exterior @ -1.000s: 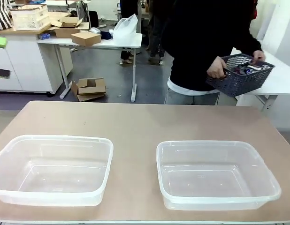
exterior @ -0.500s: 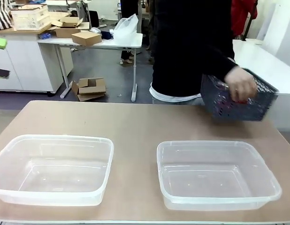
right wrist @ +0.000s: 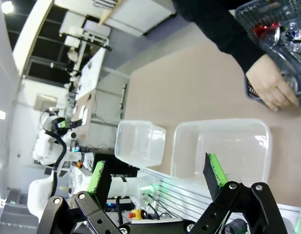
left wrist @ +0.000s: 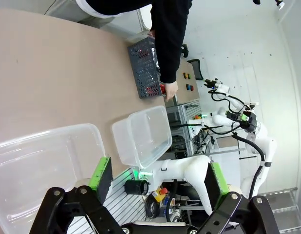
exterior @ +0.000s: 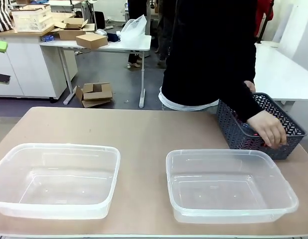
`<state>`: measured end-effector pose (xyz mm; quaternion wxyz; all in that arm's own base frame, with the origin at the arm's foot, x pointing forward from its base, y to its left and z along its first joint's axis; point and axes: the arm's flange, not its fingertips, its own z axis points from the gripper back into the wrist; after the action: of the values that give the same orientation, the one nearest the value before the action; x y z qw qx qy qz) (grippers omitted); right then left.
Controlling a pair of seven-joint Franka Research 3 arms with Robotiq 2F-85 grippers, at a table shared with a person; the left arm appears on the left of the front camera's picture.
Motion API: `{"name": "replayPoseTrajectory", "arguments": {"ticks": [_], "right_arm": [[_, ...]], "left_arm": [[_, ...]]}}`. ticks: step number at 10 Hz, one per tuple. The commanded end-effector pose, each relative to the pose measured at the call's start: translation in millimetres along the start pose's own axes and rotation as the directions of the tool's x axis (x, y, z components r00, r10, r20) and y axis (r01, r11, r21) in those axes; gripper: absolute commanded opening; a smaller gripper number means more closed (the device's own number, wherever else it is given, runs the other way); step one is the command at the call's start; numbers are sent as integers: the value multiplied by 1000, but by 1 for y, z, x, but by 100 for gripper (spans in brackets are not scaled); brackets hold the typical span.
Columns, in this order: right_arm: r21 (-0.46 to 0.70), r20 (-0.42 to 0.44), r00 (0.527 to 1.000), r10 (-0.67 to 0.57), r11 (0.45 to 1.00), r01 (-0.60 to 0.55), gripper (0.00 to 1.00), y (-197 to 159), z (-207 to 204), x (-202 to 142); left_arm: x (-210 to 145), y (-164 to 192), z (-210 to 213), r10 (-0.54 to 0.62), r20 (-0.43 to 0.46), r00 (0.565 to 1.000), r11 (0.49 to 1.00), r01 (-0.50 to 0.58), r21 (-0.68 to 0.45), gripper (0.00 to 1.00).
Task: Sort the waste into each basket.
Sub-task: Pick up the Organizing box on the left side of the table and lift it.
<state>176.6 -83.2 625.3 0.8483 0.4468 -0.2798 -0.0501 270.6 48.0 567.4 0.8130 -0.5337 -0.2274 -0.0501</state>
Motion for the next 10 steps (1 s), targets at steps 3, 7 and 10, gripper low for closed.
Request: {"name": "replayPoseTrajectory", "arguments": {"ticks": [3,7,10], "right_arm": [[22,0,1000,21,1000,-21,100,3,-1,2],[12,-57,997,44,999,-44,100,24,-47,2],[-146,-294,940,175,963,-225,100,103,-248,-45]], "left_arm": [[3,-1,0,-27,3,1000,999,27,-23,100],[7,1,23,1,3,1000,993,-1,117,100],[1,6,137,-15,-65,998,848,47,528,100]]}}
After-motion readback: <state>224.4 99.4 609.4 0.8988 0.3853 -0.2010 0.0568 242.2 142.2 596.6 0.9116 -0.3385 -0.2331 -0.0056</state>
